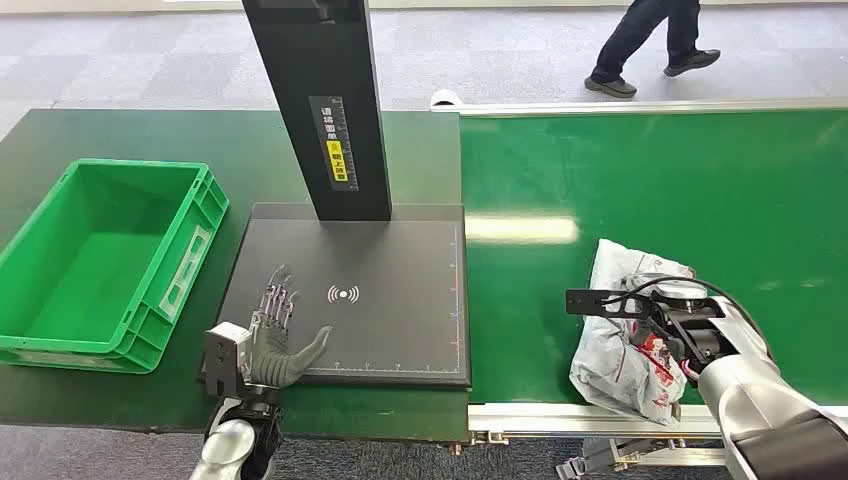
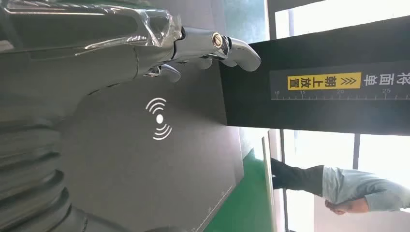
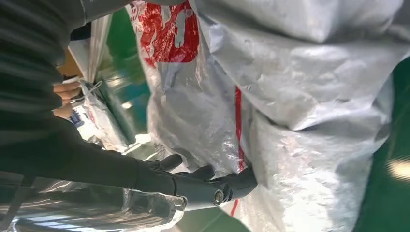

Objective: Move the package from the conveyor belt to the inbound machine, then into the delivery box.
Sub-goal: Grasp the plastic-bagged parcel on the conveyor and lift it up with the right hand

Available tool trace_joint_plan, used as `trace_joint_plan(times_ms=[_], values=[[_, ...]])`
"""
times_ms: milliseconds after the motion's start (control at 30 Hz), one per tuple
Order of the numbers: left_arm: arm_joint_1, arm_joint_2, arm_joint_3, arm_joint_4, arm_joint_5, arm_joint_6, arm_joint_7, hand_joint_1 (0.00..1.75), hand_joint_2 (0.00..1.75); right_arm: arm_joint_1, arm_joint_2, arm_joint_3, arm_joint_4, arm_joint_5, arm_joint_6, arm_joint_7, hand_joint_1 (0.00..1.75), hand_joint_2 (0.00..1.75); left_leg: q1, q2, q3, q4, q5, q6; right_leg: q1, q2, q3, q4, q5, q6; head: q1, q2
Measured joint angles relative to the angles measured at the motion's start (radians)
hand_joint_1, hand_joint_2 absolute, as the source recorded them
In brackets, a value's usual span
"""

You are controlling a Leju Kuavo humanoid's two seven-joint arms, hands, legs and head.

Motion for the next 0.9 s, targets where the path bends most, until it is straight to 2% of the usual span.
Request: trace_joint_plan(times_ms=[67, 100, 133, 200, 233, 267, 333, 433, 500, 900], values=[[-0.004, 0.000, 0.000, 0.004, 0.000, -0.001, 0.001, 0.00, 1.75, 0.000, 0.004, 0.000, 0.002, -0.006, 0.005, -0.013, 0.00, 1.75, 0.000, 0.000, 0.000, 0.000, 0.000, 0.000, 0.000, 0.000, 0.000, 0.000, 0.000, 0.000, 0.000, 0.000], [-0.008, -0.001, 0.001, 0.007, 0.000, -0.002, 0.002, 0.00, 1.75, 0.001, 0.008, 0.000, 0.004, -0.011, 0.009, -0.024, 0.07, 1.75, 0.000, 0.000, 0.000, 0.000, 0.000, 0.000, 0.000, 0.000, 0.000, 0.000, 0.000, 0.000, 0.000, 0.000], [-0.012, -0.001, 0.001, 0.010, 0.000, -0.002, 0.002, 0.00, 1.75, 0.001, 0.012, 0.000, 0.005, -0.014, 0.012, -0.032, 0.34, 1.75, 0.000, 0.000, 0.000, 0.000, 0.000, 0.000, 0.000, 0.000, 0.000, 0.000, 0.000, 0.000, 0.000, 0.000], [-0.018, -0.002, 0.002, 0.017, -0.001, -0.005, 0.002, 0.00, 1.75, 0.002, 0.017, 0.000, 0.008, -0.016, 0.019, -0.046, 1.03, 1.75, 0.000, 0.000, 0.000, 0.000, 0.000, 0.000, 0.000, 0.000, 0.000, 0.000, 0.000, 0.000, 0.000, 0.000], [-0.020, -0.002, 0.003, 0.020, -0.001, -0.006, 0.002, 0.00, 1.75, 0.003, 0.020, 0.000, 0.009, -0.017, 0.023, -0.053, 1.31, 1.75, 0.000, 0.001, 0.000, 0.000, 0.000, 0.000, 0.000, 0.000, 0.000, 0.000, 0.000, 0.000, 0.000, 0.000], [-0.023, -0.002, 0.003, 0.023, -0.001, -0.008, 0.002, 0.00, 1.75, 0.003, 0.023, 0.000, 0.010, -0.017, 0.028, -0.060, 1.40, 1.75, 0.000, 0.001, 0.001, 0.000, 0.000, 0.000, 0.000, 0.000, 0.000, 0.000, 0.000, 0.000, 0.000, 0.000], [-0.029, -0.002, 0.003, 0.027, -0.001, -0.009, 0.002, 0.00, 1.75, 0.003, 0.028, 0.000, 0.012, -0.018, 0.030, -0.074, 1.44, 1.75, 0.000, 0.001, 0.001, 0.000, 0.000, 0.000, 0.000, 0.000, 0.001, 0.000, 0.000, 0.000, 0.000, 0.000], [-0.034, -0.002, 0.003, 0.032, -0.001, -0.011, 0.002, 0.00, 1.75, 0.002, 0.035, 0.000, 0.012, -0.019, 0.027, -0.084, 1.68, 1.75, 0.000, 0.001, 0.002, 0.000, 0.000, 0.000, 0.000, 0.000, 0.002, 0.000, 0.000, 0.000, 0.000, 0.000], [-0.035, -0.002, 0.003, 0.034, -0.001, -0.012, 0.003, 0.00, 1.75, 0.002, 0.038, 0.000, 0.012, -0.020, 0.027, -0.090, 1.74, 1.75, 0.000, 0.000, 0.002, 0.000, 0.000, 0.000, 0.000, 0.000, 0.002, 0.000, 0.000, 0.000, 0.000, 0.000], [-0.030, -0.003, 0.005, 0.035, -0.023, 0.013, 0.009, 0.00, 1.75, 0.014, 0.062, 0.004, 0.012, -0.031, -0.001, -0.117, 1.75, 1.75, 0.000, 0.000, 0.002, 0.000, 0.000, 0.000, 0.000, 0.000, 0.002, 0.000, 0.000, 0.000, 0.000, 0.000]])
